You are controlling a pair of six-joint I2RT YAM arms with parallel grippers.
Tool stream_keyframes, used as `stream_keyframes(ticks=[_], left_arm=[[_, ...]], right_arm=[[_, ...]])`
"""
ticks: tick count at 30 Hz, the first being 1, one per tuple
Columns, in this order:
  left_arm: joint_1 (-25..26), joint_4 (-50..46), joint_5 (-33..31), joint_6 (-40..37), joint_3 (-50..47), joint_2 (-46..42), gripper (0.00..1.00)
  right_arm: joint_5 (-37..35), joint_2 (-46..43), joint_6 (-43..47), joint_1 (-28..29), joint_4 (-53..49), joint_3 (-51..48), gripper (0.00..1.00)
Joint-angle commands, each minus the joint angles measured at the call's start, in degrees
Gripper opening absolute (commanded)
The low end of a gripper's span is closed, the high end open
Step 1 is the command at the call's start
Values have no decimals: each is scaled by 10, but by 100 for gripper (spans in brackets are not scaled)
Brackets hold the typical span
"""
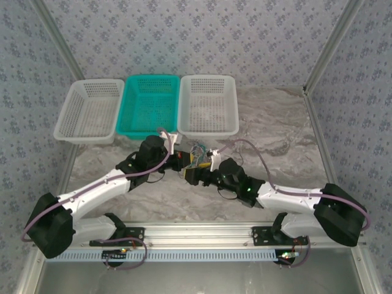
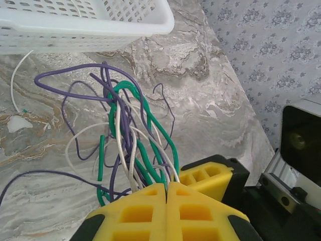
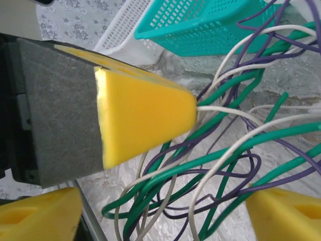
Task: Untangle the cables
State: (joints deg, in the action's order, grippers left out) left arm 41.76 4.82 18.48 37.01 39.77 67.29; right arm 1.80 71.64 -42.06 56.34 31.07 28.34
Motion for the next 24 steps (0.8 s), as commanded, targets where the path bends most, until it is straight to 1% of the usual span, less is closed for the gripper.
stream_keyframes(ticks=[1, 5, 7, 9, 11, 12, 14, 15, 17, 20, 24], left_arm=[[3, 32, 10, 12, 5, -7, 0], [3, 31, 11, 15, 6, -13, 0], [3, 20, 2, 10, 4, -20, 0], [3, -8, -26, 1, 3, -33, 0], [-1, -39, -60, -8, -1, -48, 7], [-5, -54, -74, -9, -3, -55, 8], [-22, -67, -73, -8, -11, -69, 8], [-31, -67, -68, -8, -18, -77, 6], [-46, -68, -63, -6, -27, -97, 4], [-68, -80, -52, -13, -30, -122, 1], [-88, -103, -41, -22, -29, -140, 0]], right_arm=[[2, 25, 2, -3, 39, 10, 75], [-1, 48, 5, -5, 48, 17, 48], [-7, 52, 3, -4, 53, 15, 32], [-18, 51, -6, -7, 56, 5, 14], [-24, 45, -12, -10, 55, -6, 5], [-25, 42, -13, -10, 54, -11, 1], [-20, 35, -9, -11, 46, -15, 0], [-21, 29, -7, -10, 34, -16, 0], [-37, 21, -12, -10, 2, -18, 0], [-97, 5, -51, -18, -65, -28, 0], [-102, -1, -96, -50, -85, -57, 0]])
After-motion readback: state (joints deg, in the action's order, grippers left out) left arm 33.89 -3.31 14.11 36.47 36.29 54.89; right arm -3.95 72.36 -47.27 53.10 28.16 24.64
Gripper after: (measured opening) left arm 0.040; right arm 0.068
